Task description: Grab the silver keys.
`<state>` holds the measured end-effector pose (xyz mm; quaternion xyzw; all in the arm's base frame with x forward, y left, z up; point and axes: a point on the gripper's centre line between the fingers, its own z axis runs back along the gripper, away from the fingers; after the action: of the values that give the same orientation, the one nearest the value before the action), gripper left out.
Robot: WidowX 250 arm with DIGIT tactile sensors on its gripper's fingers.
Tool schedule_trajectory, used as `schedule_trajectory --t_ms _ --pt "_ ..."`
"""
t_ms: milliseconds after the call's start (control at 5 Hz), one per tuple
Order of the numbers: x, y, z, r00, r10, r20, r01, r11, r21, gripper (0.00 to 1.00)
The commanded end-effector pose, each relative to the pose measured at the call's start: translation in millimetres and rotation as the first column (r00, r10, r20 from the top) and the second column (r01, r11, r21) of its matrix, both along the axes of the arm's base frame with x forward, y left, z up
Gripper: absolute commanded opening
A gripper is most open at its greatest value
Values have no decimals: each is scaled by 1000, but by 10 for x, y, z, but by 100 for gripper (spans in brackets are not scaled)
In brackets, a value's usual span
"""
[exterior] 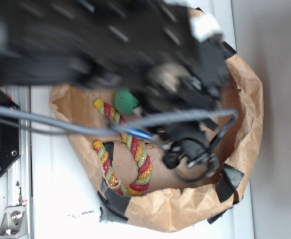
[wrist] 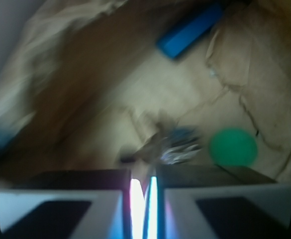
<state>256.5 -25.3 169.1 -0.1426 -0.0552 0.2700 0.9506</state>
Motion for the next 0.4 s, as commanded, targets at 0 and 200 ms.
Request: schedule_trajectory --t_ms 0,200 --pt "172 207 340 994 62 90 -61 998 -9 0" --pt "179 156 273 994 72 79 -74 997 32 0"
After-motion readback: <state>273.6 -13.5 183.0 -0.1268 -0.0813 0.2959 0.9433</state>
